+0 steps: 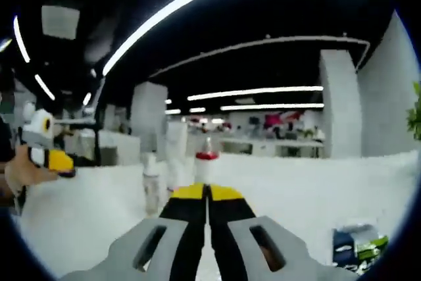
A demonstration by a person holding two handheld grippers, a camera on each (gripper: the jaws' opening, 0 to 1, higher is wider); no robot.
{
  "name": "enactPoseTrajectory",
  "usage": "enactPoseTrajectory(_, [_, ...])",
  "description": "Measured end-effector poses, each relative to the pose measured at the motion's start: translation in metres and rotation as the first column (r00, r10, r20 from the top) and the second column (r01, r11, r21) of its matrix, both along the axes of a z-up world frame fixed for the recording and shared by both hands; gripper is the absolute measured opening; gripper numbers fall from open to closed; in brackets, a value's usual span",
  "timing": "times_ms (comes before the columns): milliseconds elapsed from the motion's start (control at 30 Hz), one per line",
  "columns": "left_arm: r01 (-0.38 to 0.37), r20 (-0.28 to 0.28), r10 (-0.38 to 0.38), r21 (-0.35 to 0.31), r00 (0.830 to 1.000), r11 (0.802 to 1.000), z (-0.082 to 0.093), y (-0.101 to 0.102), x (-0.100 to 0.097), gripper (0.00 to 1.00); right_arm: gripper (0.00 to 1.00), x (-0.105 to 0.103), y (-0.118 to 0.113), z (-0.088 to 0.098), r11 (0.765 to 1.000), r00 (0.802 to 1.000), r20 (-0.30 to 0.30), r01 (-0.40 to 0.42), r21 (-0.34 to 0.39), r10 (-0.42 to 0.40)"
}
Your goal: Arrange the skincare products in the storage area until every visible bottle or jar stands upright without overlapping.
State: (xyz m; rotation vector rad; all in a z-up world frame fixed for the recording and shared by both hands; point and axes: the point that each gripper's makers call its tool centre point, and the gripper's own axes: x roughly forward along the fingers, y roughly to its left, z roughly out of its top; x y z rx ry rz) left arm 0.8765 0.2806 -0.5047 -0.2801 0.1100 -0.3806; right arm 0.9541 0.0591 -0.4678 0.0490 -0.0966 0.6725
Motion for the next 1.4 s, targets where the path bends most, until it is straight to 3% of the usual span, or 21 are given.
enactPoseTrajectory(167, [0.024,-0.032,-0.021,0.095,0.999,0.995,-0.005,0.007,-0.014,1.0,0.25,-0.011,-0.016,-0.002,0.999,0.999,-0.035,-0.008,-0.042,0.006])
enactPoseTrajectory(233, [0.013,-0.038,-0.008,0.138,0.999,0.99,-0.006,0.011,-0.017,1.0,0.4,-0.021,-0.02,0.0,0.998,0.999,-0.016,-0.037,-0.057,0.036])
enactPoseTrajectory(300, [0.02,-0.017,-0.017,0.21,1.0,0.978,-0.007,0.01,-0.024,1.0,0.53,-0.029,-0.026,0.0,0.997,0.998,-0.034,-0.05,-0.06,0.048])
enactPoseTrajectory(467, [0.049,0.009,-0.052,0.203,0.999,0.978,-0.006,0.002,-0.043,1.0,0.78,-0.051,-0.038,0.002,0.986,0.993,-0.059,-0.105,-0.128,0.098])
enactPoseTrajectory(600, [0.061,0.007,-0.063,0.167,0.998,0.984,-0.005,0.001,-0.057,1.0,0.99,-0.069,-0.043,0.014,0.983,0.987,-0.049,-0.157,-0.1,0.152])
enactPoseTrajectory(667, [0.058,0.004,-0.059,0.169,0.998,0.984,-0.006,0.002,-0.061,1.0,1.0,-0.082,-0.047,0.025,0.982,0.982,-0.047,-0.184,-0.03,0.183])
enactPoseTrajectory(767, [0.078,-0.019,-0.076,0.209,0.997,0.975,-0.016,0.0,-0.068,1.0,1.0,-0.09,-0.06,0.032,0.983,0.982,-0.039,-0.185,-0.002,0.185])
enactPoseTrajectory(900, [0.096,-0.061,-0.083,0.254,0.995,0.962,-0.035,-0.003,-0.067,1.0,1.0,-0.093,-0.085,0.041,0.993,0.993,0.049,-0.103,-0.05,0.106])
enactPoseTrajectory(933, [0.136,-0.08,-0.118,0.278,0.99,0.951,-0.041,-0.007,-0.068,1.0,1.0,-0.095,-0.093,0.042,0.995,0.995,0.054,-0.084,-0.057,0.087])
enactPoseTrajectory(1100, [0.158,-0.115,-0.126,0.335,0.985,0.929,-0.054,-0.007,-0.073,1.0,1.0,-0.1,-0.115,0.039,0.996,0.998,0.03,-0.05,-0.073,0.052])
enactPoseTrajectory(1167, [0.164,-0.12,-0.13,0.345,0.984,0.924,-0.057,-0.006,-0.075,1.0,1.0,-0.101,-0.115,0.028,0.99,0.998,-0.004,-0.067,-0.124,0.067])
enactPoseTrajectory(1200, [0.168,-0.128,-0.131,0.343,0.983,0.924,-0.057,-0.006,-0.076,1.0,1.0,-0.101,-0.111,0.015,0.977,0.994,-0.047,-0.105,-0.185,0.098])
enactPoseTrajectory(1300, [0.167,-0.123,-0.133,0.331,0.983,0.929,-0.054,-0.007,-0.078,1.0,0.98,-0.098,-0.106,-0.024,0.919,0.967,-0.215,-0.207,-0.336,0.139])
enactPoseTrajectory(1333, [0.169,-0.116,-0.138,0.332,0.984,0.928,-0.052,-0.009,-0.079,1.0,0.97,-0.097,-0.101,-0.036,0.892,0.948,-0.277,-0.258,-0.371,0.159])
enactPoseTrajectory(1400, [0.179,-0.115,-0.149,0.333,0.982,0.926,-0.05,-0.014,-0.079,1.0,0.93,-0.086,-0.095,-0.045,0.862,0.936,-0.31,-0.289,-0.417,0.164])
